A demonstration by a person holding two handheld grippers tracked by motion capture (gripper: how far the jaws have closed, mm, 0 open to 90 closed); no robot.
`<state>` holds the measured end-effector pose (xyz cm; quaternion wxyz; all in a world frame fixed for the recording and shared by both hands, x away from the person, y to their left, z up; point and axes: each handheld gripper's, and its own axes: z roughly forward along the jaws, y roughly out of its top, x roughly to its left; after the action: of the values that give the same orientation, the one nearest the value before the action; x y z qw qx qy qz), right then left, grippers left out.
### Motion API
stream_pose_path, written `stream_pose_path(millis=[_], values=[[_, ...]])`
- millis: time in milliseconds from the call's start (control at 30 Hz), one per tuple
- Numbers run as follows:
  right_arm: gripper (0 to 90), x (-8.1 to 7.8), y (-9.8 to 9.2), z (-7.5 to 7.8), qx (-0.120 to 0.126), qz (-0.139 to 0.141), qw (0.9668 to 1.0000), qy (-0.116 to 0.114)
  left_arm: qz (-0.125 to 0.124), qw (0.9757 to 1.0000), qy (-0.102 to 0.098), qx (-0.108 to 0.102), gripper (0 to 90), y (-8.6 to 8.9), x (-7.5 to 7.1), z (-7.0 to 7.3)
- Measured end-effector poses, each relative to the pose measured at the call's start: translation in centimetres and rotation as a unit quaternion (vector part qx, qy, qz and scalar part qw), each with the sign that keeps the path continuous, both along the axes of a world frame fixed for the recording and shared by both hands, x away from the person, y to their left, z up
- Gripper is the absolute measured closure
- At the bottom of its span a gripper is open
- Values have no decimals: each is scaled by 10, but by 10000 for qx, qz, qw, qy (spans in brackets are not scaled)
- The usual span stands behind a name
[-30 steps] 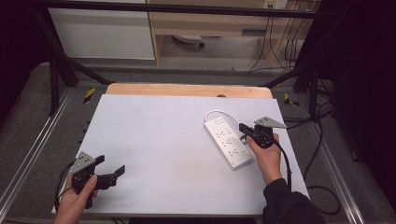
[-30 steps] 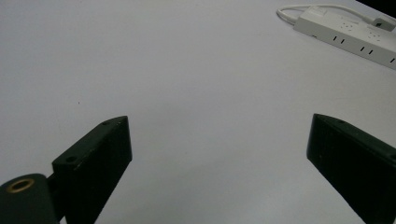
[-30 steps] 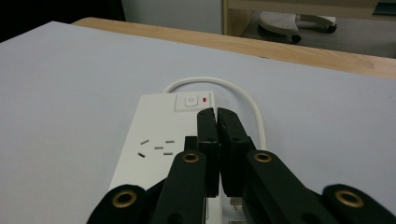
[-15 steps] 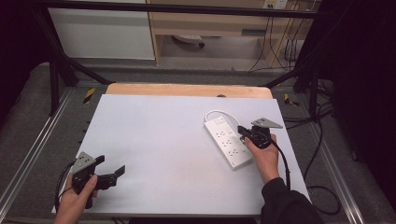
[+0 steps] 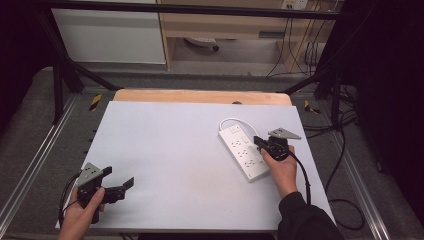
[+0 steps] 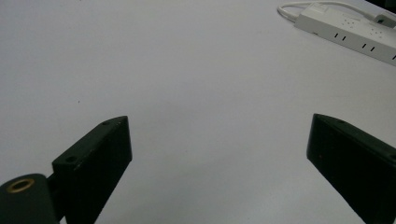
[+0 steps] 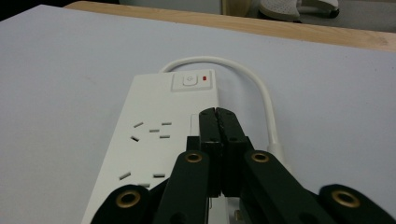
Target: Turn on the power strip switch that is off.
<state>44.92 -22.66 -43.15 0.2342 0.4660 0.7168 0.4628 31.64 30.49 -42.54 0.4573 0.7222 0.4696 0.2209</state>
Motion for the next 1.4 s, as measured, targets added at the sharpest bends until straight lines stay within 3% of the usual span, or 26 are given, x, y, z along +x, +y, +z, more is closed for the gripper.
stream_pose_path(millis=[567,1400], values=[[900,-2,6,-15,9,6,9998,179,-3,10000,4,18,66,0,0,0],[900,0,9,-16,-24,1,9998,197,-12,10000,8,11,66,0,0,0]])
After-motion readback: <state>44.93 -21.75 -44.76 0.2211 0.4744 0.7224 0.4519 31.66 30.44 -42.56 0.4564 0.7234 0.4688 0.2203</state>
